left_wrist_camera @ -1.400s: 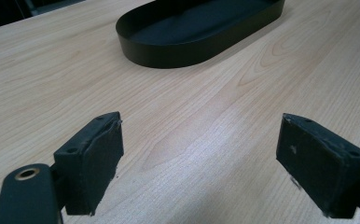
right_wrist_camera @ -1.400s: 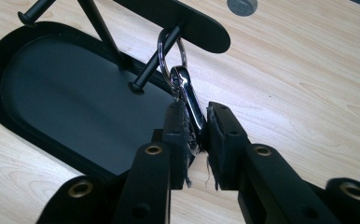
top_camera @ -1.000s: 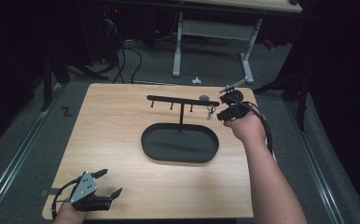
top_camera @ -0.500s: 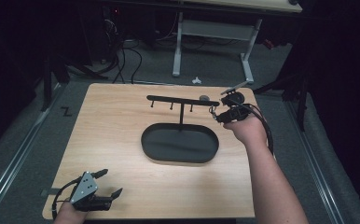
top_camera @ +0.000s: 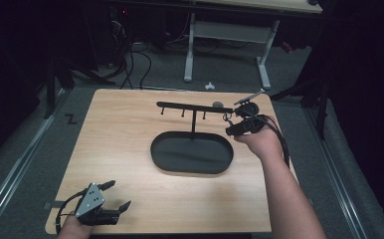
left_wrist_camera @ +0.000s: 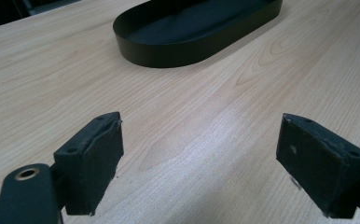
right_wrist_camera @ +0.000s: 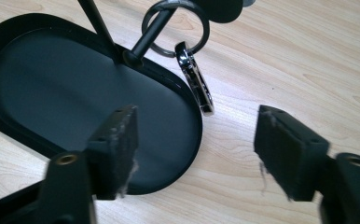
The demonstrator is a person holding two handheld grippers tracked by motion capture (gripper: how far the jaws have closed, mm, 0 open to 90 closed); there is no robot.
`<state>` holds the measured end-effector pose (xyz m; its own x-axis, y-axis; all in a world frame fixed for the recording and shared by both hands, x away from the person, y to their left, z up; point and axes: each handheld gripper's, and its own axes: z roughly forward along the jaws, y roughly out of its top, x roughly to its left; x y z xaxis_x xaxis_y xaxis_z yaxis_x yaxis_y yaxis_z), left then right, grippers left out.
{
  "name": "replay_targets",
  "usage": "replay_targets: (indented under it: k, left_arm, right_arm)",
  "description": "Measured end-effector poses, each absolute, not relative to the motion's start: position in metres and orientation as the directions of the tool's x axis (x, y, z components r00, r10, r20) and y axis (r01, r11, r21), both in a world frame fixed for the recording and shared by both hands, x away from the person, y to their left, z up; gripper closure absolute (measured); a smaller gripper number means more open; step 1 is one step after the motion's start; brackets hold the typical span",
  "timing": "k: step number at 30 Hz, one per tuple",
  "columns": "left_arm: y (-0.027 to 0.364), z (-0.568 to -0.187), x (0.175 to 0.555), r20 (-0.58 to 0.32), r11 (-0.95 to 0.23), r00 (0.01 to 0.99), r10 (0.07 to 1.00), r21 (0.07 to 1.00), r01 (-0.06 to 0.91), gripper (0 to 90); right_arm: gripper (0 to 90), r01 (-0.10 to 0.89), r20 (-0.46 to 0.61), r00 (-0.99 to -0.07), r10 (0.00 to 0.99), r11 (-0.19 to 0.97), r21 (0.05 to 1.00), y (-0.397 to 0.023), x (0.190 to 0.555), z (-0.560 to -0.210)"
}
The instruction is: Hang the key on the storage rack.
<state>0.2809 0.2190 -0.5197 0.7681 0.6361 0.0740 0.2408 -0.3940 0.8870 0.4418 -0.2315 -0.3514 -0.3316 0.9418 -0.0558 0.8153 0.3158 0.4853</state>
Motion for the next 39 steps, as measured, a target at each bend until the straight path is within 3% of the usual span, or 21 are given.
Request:
replay_targets:
  k: [7, 24, 39]
  left_arm:
    - [0.218, -0.52, 0.281, 0.074, -0.396, 0.769, 0.635, 0.886, 0.241, 15.2]
    - [0.217, -0.521, 0.281, 0.075, -0.397, 0.768, 0.636, 0.885, 0.242, 15.3]
    - [0.217, -0.522, 0.281, 0.079, -0.406, 0.771, 0.632, 0.881, 0.243, 15.2]
  right_arm:
    - [16.5, 0.811, -0.061, -0.312, 0.948, 0.3, 0.502, -0.232, 0.437, -0.356]
    - [16.2, 0.829, -0.01, -0.304, 0.953, 0.269, 0.49, -0.243, 0.414, -0.374]
    - [15.1, 0.804, 0.026, -0.293, 0.956, 0.232, 0.547, -0.251, 0.367, -0.433]
